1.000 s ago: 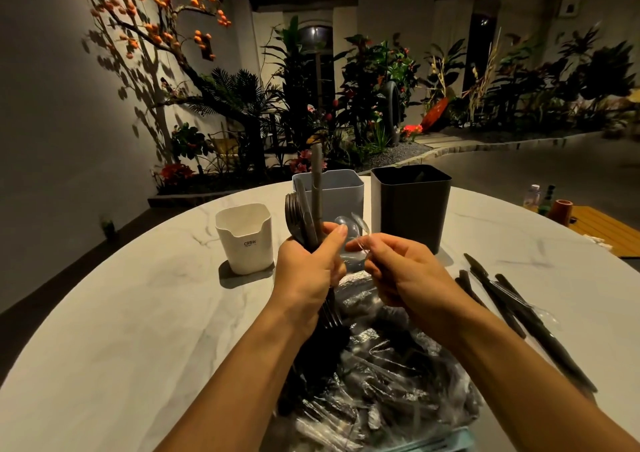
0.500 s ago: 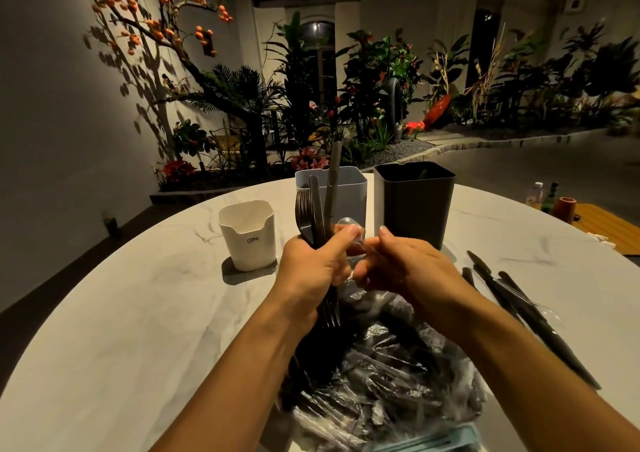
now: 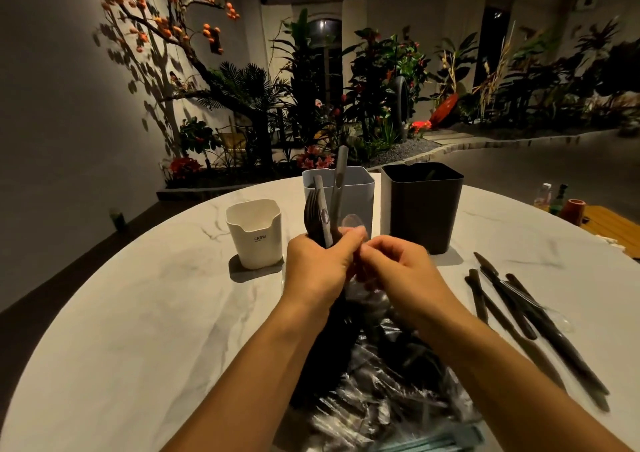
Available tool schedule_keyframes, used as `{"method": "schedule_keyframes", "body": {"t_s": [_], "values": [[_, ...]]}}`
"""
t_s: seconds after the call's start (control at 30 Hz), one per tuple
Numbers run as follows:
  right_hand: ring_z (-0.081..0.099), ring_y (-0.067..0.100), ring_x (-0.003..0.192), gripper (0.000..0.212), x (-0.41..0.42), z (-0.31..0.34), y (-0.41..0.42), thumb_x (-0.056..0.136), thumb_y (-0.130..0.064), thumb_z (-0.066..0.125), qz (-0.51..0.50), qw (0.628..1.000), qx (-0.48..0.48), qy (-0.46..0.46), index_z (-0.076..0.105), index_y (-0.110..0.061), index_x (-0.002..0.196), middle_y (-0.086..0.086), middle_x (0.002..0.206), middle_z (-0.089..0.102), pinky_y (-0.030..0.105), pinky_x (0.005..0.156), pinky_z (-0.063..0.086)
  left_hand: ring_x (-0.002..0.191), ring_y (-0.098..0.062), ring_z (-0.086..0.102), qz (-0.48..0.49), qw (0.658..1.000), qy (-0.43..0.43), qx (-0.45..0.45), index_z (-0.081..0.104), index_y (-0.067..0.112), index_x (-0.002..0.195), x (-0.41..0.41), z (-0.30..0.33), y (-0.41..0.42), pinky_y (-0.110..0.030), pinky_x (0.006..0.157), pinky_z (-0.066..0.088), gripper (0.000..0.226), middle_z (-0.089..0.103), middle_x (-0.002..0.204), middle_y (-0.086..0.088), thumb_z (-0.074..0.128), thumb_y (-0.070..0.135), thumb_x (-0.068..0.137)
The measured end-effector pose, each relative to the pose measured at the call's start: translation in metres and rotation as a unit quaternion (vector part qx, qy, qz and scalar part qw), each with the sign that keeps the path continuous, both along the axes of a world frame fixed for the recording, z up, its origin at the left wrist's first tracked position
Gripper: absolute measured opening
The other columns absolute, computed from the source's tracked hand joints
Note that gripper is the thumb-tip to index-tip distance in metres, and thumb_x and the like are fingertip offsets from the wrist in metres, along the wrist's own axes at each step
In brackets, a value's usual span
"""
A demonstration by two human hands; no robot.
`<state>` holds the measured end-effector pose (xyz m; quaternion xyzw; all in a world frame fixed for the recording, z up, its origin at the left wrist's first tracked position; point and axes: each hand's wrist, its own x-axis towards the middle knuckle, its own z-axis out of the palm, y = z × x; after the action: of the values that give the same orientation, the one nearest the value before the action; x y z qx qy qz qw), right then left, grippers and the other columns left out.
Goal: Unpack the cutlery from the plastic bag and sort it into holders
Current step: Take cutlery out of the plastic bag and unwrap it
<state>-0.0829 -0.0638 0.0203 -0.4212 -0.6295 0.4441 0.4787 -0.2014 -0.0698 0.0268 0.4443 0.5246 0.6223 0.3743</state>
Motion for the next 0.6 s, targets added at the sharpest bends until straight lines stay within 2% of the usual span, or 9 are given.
{"method": "schedule_keyframes", "body": {"t_s": [0.07, 0.17, 0.2, 0.27, 0.3, 0.33, 0.4, 0.47, 0.6], "values": [[0.064, 0.005, 0.087, 0.015, 0.001, 0.005, 0.005, 0.099, -0.026, 0.054, -0.025, 0.999, 0.023, -0.019, 0.068, -0.023, 0.097, -0.005, 0.094, 0.069, 0.022, 0.074, 0.052, 0.059, -0.015, 0.070, -0.019, 0.999, 0.028, 0.008, 0.075, 0.013, 0.076, -0.006, 0.005, -0.001, -0.030, 0.059, 0.059, 0.018, 0.071, 0.063, 0.000, 0.078, 0.027, 0.086], [0.061, -0.007, 0.083, 0.016, 0.000, 0.022, 0.012, 0.098, -0.021, 0.056, 0.022, 0.998, 0.061, 0.015, 0.067, -0.030, 0.106, -0.003, 0.103, 0.065, 0.011, 0.069, 0.049, 0.045, -0.011, 0.049, -0.037, 0.996, 0.080, -0.001, 0.072, 0.003, 0.079, -0.018, 0.015, -0.002, -0.025, 0.048, 0.043, 0.026, 0.053, 0.052, 0.003, 0.079, 0.028, 0.085], [0.063, -0.003, 0.085, 0.017, 0.000, 0.028, 0.013, 0.096, -0.019, 0.059, 0.047, 0.996, 0.081, 0.003, 0.068, -0.030, 0.104, -0.001, 0.102, 0.066, 0.012, 0.071, 0.051, 0.045, -0.011, 0.046, -0.047, 0.995, 0.091, -0.011, 0.071, 0.000, 0.082, -0.022, 0.018, -0.001, -0.025, 0.047, 0.040, 0.028, 0.050, 0.051, 0.003, 0.079, 0.027, 0.085], [0.068, 0.019, 0.091, 0.015, -0.002, 0.037, 0.019, 0.091, -0.016, 0.067, 0.076, 0.989, 0.117, -0.046, 0.073, -0.028, 0.096, 0.001, 0.097, 0.072, 0.027, 0.081, 0.058, 0.044, -0.010, 0.043, -0.062, 0.991, 0.112, -0.028, 0.071, 0.004, 0.078, -0.032, 0.024, -0.001, -0.024, 0.048, 0.038, 0.019, 0.048, 0.047, 0.006, 0.075, 0.020, 0.088], [0.068, 0.025, 0.091, 0.012, -0.003, 0.042, 0.020, 0.089, -0.016, 0.069, 0.079, 0.985, 0.132, -0.076, 0.074, -0.026, 0.093, 0.000, 0.093, 0.074, 0.034, 0.084, 0.058, 0.044, -0.010, 0.044, -0.068, 0.989, 0.124, -0.033, 0.070, 0.007, 0.074, -0.037, 0.025, -0.002, -0.025, 0.050, 0.039, 0.018, 0.048, 0.047, 0.006, 0.074, 0.017, 0.088], [0.069, 0.022, 0.090, 0.010, -0.006, 0.048, 0.022, 0.089, -0.015, 0.071, 0.084, 0.980, 0.144, -0.108, 0.075, -0.024, 0.092, -0.001, 0.090, 0.075, 0.034, 0.084, 0.058, 0.044, -0.011, 0.044, -0.069, 0.988, 0.133, -0.035, 0.069, 0.008, 0.073, -0.042, 0.027, -0.003, -0.026, 0.051, 0.039, 0.018, 0.048, 0.047, 0.006, 0.074, 0.016, 0.088], [0.070, 0.011, 0.087, 0.008, -0.015, 0.060, 0.024, 0.088, -0.015, 0.071, 0.102, 0.970, 0.160, -0.154, 0.076, -0.020, 0.092, -0.004, 0.088, 0.075, 0.025, 0.081, 0.056, 0.045, -0.011, 0.044, -0.069, 0.988, 0.131, -0.033, 0.068, 0.009, 0.073, -0.053, 0.031, -0.008, -0.025, 0.049, 0.040, 0.019, 0.048, 0.048, 0.004, 0.075, 0.018, 0.088], [0.068, 0.002, 0.079, 0.006, -0.027, 0.071, 0.027, 0.089, -0.014, 0.070, 0.108, 0.967, 0.167, -0.162, 0.074, -0.017, 0.092, -0.004, 0.085, 0.074, 0.017, 0.070, 0.053, 0.046, -0.013, 0.042, -0.071, 0.991, 0.108, -0.021, 0.068, 0.010, 0.074, -0.066, 0.036, -0.012, -0.024, 0.048, 0.038, 0.020, 0.045, 0.051, 0.001, 0.076, 0.022, 0.088], [0.069, 0.009, 0.073, 0.003, -0.062, 0.082, 0.044, 0.092, -0.017, 0.068, 0.056, 0.980, 0.150, -0.122, 0.071, -0.017, 0.090, -0.003, 0.080, 0.073, 0.018, 0.058, 0.050, 0.046, -0.013, 0.034, -0.029, 0.999, 0.037, -0.002, 0.072, 0.003, 0.092, -0.105, 0.049, -0.014, -0.021, 0.044, 0.032, 0.030, 0.035, 0.054, 0.000, 0.067, 0.032, 0.095]]}}
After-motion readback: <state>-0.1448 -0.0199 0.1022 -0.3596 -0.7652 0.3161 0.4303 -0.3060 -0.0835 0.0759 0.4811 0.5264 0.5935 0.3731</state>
